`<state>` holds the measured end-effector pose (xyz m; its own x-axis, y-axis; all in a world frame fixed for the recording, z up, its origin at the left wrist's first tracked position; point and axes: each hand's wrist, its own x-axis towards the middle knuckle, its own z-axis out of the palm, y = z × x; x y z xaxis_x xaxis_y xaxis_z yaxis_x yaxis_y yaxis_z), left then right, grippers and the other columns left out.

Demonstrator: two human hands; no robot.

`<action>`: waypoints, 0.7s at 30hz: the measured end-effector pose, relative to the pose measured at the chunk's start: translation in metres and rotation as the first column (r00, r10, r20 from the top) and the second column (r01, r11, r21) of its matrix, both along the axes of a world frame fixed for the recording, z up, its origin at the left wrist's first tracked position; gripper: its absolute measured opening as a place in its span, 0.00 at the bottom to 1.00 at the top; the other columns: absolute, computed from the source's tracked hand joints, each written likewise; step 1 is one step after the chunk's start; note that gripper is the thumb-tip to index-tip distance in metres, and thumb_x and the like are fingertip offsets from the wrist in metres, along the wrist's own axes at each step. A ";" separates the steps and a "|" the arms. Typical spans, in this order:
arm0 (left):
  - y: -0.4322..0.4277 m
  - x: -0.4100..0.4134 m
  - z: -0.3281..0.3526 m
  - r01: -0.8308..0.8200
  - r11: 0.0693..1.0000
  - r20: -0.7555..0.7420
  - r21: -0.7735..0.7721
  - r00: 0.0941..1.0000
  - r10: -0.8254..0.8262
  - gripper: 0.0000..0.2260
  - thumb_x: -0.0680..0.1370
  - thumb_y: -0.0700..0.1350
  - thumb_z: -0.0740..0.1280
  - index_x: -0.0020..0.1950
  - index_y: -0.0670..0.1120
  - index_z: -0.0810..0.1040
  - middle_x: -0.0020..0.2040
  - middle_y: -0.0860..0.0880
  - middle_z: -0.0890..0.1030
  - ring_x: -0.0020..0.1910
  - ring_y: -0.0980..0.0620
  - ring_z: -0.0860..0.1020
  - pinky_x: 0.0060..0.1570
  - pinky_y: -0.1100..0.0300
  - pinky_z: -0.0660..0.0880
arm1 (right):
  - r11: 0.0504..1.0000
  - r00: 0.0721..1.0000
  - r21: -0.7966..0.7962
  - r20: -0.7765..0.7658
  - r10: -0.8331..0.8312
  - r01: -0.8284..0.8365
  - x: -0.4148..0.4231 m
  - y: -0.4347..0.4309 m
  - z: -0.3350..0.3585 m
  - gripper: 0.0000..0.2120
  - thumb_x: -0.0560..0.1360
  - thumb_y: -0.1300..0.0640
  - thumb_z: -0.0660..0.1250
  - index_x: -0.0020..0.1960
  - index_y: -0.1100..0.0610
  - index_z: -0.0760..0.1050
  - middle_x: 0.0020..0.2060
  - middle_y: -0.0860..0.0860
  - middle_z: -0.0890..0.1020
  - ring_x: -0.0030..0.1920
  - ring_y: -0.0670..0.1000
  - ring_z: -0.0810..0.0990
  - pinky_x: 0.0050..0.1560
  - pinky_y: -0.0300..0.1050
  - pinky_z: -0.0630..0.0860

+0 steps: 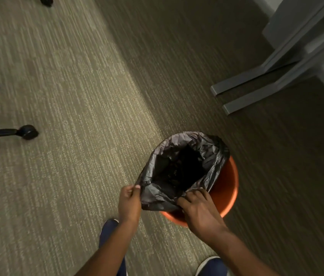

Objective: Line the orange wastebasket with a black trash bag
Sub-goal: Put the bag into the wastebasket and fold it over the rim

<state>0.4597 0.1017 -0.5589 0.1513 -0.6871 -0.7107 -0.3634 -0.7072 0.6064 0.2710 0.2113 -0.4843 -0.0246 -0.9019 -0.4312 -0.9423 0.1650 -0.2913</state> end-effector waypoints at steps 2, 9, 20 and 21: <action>0.017 -0.006 0.001 0.172 0.979 -0.087 0.110 0.983 -0.162 0.06 0.81 0.42 0.64 0.49 0.47 0.81 0.45 0.44 0.86 0.42 0.45 0.82 0.44 0.51 0.77 | 1.000 0.999 -0.016 -0.028 -0.027 0.026 0.004 0.011 0.000 0.15 0.78 0.54 0.59 0.60 0.45 0.78 0.56 0.49 0.81 0.62 0.53 0.77 0.75 0.57 0.62; 0.036 -0.005 0.009 0.267 0.963 0.250 -0.042 0.936 -0.249 0.07 0.81 0.40 0.65 0.54 0.37 0.77 0.52 0.37 0.81 0.48 0.39 0.79 0.46 0.52 0.72 | 0.955 0.948 0.064 -0.150 -0.279 0.291 0.003 0.050 0.009 0.15 0.72 0.57 0.70 0.58 0.47 0.84 0.72 0.58 0.73 0.77 0.63 0.63 0.77 0.66 0.60; 0.067 -0.033 0.035 0.911 -0.313 0.726 -0.270 -0.021 -0.687 0.17 0.71 0.52 0.76 0.55 0.48 0.78 0.50 0.48 0.80 0.48 0.47 0.79 0.47 0.52 0.79 | 0.556 0.564 -0.111 0.075 -0.822 0.824 0.017 0.084 0.001 0.12 0.73 0.67 0.70 0.52 0.55 0.85 0.47 0.54 0.74 0.45 0.56 0.76 0.44 0.45 0.72; 0.071 -0.034 0.032 0.901 -0.327 0.723 -0.285 -0.021 -0.690 0.17 0.69 0.47 0.77 0.55 0.48 0.77 0.49 0.49 0.80 0.47 0.48 0.80 0.46 0.53 0.80 | 0.460 0.464 -0.066 0.137 -0.875 0.886 0.019 0.084 -0.001 0.11 0.75 0.66 0.69 0.52 0.55 0.85 0.47 0.53 0.76 0.44 0.55 0.78 0.45 0.44 0.72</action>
<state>0.4252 0.1731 -0.5272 -0.9302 -0.3386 -0.1416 -0.3667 0.8734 0.3205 0.2899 0.2951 -0.4854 -0.8080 -0.4585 -0.3700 -0.2899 0.8561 -0.4278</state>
